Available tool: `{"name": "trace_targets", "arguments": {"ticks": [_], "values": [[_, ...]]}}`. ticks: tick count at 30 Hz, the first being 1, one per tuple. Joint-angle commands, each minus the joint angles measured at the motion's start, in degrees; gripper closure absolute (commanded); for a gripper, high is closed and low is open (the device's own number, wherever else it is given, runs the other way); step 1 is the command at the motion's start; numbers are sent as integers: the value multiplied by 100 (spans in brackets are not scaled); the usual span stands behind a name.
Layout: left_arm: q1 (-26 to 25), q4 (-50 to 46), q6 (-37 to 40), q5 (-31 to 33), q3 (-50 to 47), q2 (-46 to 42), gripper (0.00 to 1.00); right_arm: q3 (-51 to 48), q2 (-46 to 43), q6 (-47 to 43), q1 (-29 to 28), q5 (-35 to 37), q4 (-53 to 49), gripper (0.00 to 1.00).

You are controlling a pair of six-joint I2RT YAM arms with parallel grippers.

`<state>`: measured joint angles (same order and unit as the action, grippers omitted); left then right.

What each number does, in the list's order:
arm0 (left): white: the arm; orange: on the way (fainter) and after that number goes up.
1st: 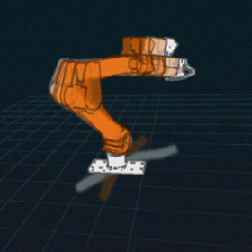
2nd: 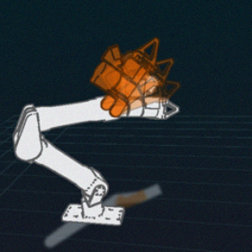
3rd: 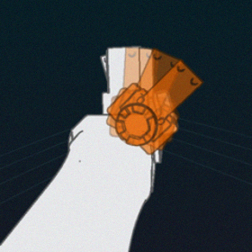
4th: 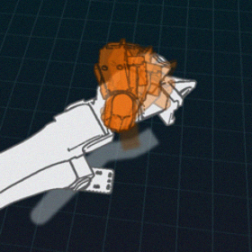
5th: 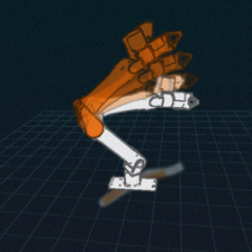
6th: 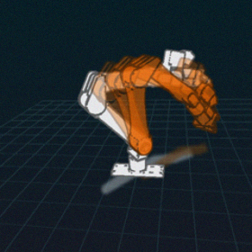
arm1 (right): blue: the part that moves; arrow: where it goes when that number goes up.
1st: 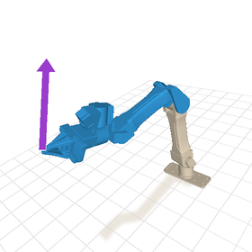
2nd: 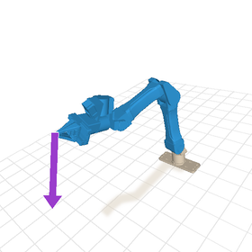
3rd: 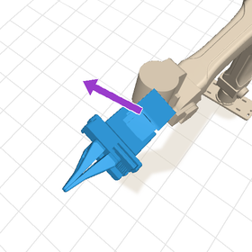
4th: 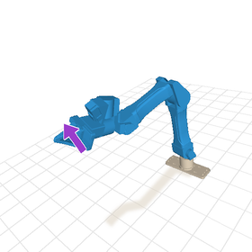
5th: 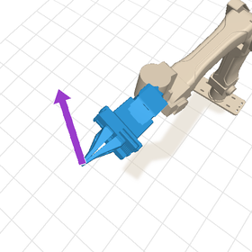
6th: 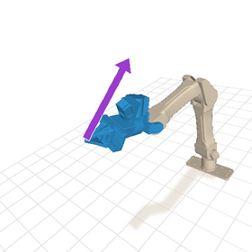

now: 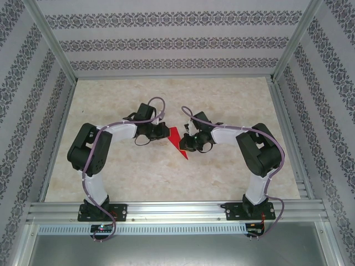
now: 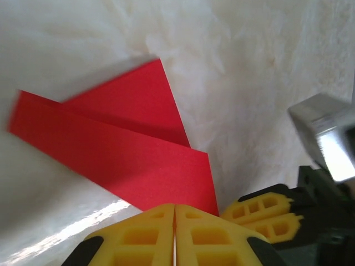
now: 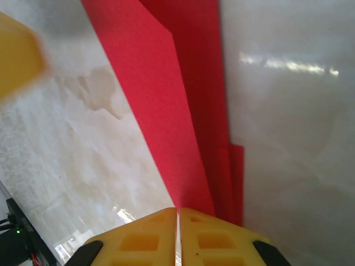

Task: Fold a paper plane with a square sheet of paper (pick it up from the middle)
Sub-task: Fold the wing for the fifth time at the center of the table.

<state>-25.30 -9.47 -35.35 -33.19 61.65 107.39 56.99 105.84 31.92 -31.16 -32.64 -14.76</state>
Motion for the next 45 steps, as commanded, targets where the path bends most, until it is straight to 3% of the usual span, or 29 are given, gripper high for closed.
{"name": "trace_targets", "arguments": {"ticks": [1, 16, 24, 34, 45], "values": [[-71, 470, -226, -161, 13, 263, 90, 230, -93, 76, -108, 55, 71, 90], [-147, -674, -81, 432, 732, 896, 91, 195, 366, -15, -77, 249, -58, 90], [-187, -1444, 24, 803, 1090, 1216, 91, -243, 114, -133, -140, 148, -291, 90], [-202, -1382, -124, 912, 1007, 1319, 92, -1057, -354, 31, -344, 180, -329, 90], [-203, -1382, -184, 1023, 958, 1384, 91, -1271, -548, 11, -631, 267, -517, 90]]}}
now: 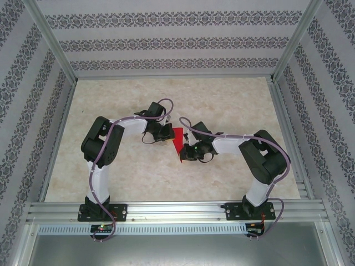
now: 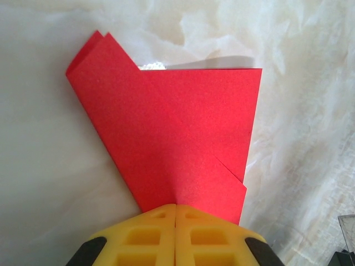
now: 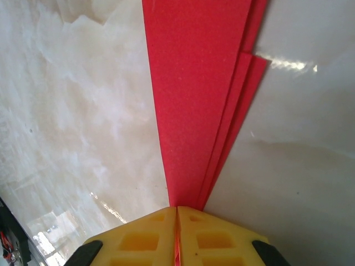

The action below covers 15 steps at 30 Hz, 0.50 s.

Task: Fold a paper plane with a square sheet of paper (pick it up from the middle)
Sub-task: Fold the wing for the fifth time at the center of the table.

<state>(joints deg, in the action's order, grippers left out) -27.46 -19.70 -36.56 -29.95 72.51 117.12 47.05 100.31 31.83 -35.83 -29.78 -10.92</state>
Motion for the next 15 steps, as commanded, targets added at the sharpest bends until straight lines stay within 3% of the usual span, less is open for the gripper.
{"name": "trace_targets", "arguments": {"ticks": [1, 9, 15], "values": [[15, -361, -73, 718, -127, 423, 91, -275, -3, 8, -176, -4, -935, 90], [1, -340, -100, 713, -147, 469, 91, 273, -258, 230, -187, 262, -541, 91], [-28, -341, -113, 682, -167, 471, 91, 586, 154, 314, -224, 376, -320, 91]]}}
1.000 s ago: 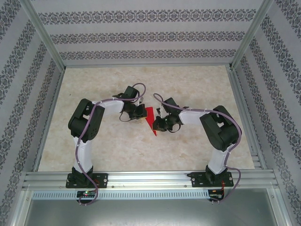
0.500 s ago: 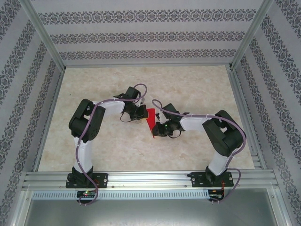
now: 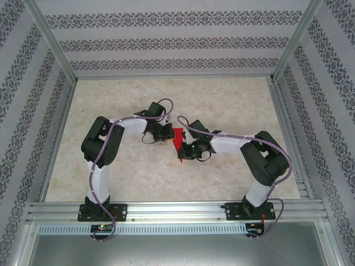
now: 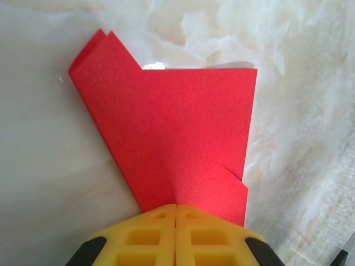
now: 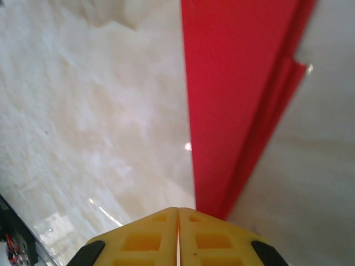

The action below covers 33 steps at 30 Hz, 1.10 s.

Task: Fold a paper plane with a square sheet of paper (pick it up from the middle)
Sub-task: Fold the wing for the fifth time at the center of the table.

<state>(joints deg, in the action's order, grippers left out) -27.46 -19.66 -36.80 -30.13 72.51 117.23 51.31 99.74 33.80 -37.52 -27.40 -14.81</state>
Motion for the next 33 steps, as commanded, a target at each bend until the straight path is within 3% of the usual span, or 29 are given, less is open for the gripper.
{"name": "trace_targets", "arguments": {"ticks": [1, 9, 33], "values": [[-28, -345, -90, 696, -167, 476, 91, 180, 293, 120, -61, 138, 82, 91], [-34, -465, -108, 795, -124, 533, 91, -72, 502, 118, -91, 112, 30, 92], [-31, -846, -154, 1070, 124, 743, 92, -1226, -163, 188, -492, -86, -262, 95]]}}
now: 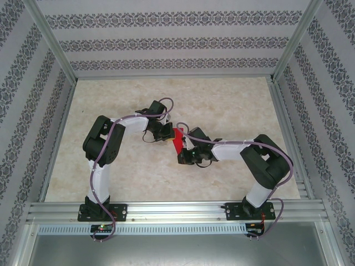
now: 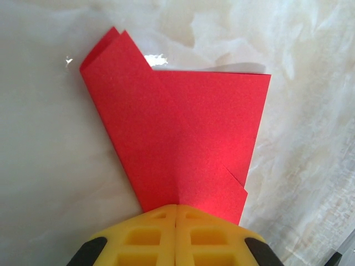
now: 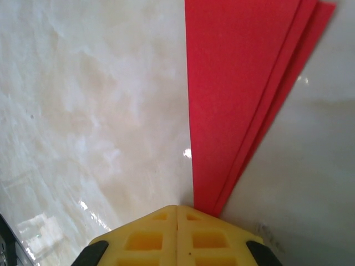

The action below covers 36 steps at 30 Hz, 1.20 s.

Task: Fold a paper plane with a square sheet of paper (pick it up from the middle)
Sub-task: Fold the wing for the fifth time at the center of the table, then move a paper plane to the center of the table.

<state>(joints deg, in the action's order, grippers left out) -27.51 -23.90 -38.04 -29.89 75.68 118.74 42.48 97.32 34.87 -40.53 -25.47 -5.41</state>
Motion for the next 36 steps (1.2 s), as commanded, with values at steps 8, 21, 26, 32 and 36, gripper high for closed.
{"name": "trace_targets", "arguments": {"ticks": [8, 21, 26, 32, 36], "values": [[-31, -541, 86, 907, -20, 404, 88, -198, -1075, 467, 24, 66, -1006, 85], [-125, -1890, 372, 1328, 815, -631, 53, 126, -2664, 264, 1540, 1563, -1346, 38], [-611, -2512, 106, 2362, 995, -812, 40, -75, -2649, 292, 1974, 1683, -996, 19], [-1162, -2443, -481, 2703, 1148, -701, 33, -336, -2527, 336, 2174, 1670, -725, 11], [-1403, -2716, -616, 2900, 1767, -130, 33, -414, -2412, 362, 2265, 1592, -648, 11]]}}
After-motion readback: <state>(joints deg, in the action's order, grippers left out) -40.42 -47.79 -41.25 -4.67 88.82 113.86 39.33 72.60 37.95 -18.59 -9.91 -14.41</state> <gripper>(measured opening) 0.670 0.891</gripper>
